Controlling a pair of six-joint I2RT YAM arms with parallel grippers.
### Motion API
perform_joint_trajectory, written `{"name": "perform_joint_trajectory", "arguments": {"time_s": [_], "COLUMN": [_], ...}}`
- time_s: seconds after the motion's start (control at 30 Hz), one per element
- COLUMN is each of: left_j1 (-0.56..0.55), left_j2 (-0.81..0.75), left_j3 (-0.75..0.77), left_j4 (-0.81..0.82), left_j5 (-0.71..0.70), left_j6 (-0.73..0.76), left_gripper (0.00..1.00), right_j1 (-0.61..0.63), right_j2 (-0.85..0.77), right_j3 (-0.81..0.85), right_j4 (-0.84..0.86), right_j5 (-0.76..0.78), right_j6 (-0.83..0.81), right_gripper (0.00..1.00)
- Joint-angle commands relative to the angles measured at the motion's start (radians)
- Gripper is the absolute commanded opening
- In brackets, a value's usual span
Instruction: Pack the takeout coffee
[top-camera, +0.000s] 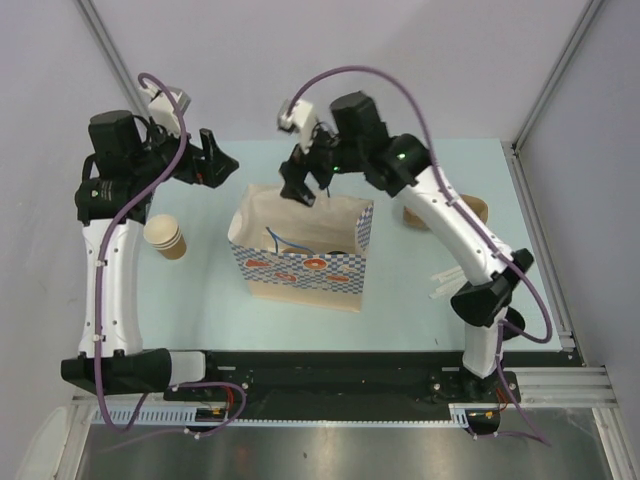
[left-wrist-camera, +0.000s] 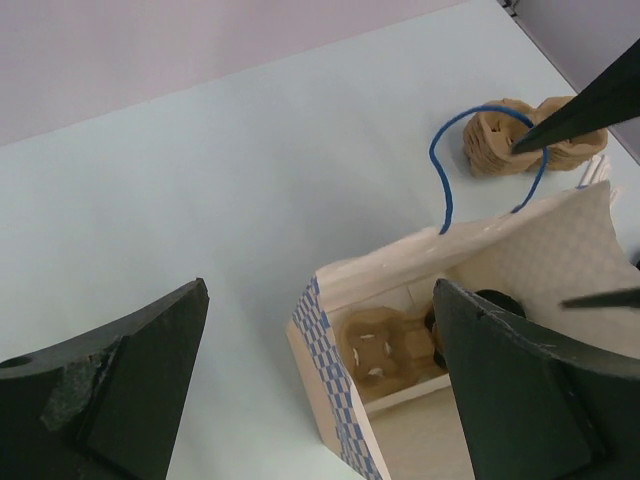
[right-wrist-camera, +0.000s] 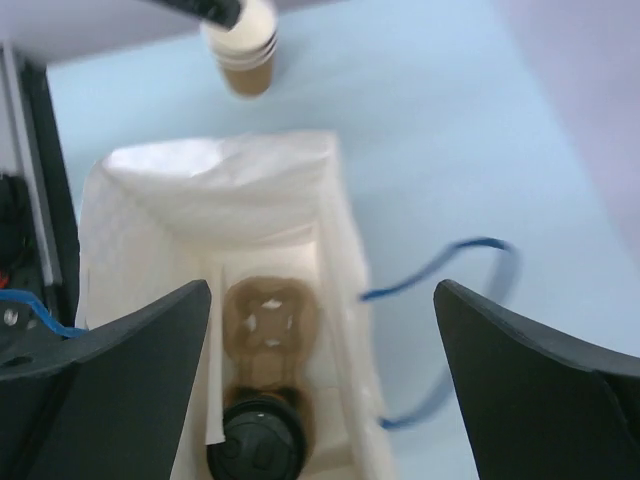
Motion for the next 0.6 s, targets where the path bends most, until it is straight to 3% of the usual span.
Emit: {"name": "perform_joint_trajectory", "arguments": {"time_s": [0.0, 0.3, 0.43, 0.57], "left_j1": [0.012, 0.012, 0.01, 0.013], "left_j2": [0.059, 0.281, 0.366, 0.397], "left_j3": [0.148, 0.458, 0.458, 0.366], "left_j4": [-0.047, -0.228, -0.288, -0.271], "left_j5": [0.002, -0.016, -0.067, -0.088], "left_j6": [0.045, 0.053, 0.045, 0.074], "left_gripper": [1.0, 1.0, 1.0, 0.99], "right_j1": [-0.085, -0.368, -0.519, -0.66], "right_j2": [-0.154, -0.383, -0.486, -0.539], "right_j3": [-0.034, -0.262, -0.515, -0.72], "right_j4": [0.167, 0.238, 0.276, 0.308], "right_j5": [-0.042, -0.036, -0.04, -0.069], "right_j6": [0.101, 0.218, 0.288, 0.337], "right_gripper": [1.0, 1.0, 1.0, 1.0]}}
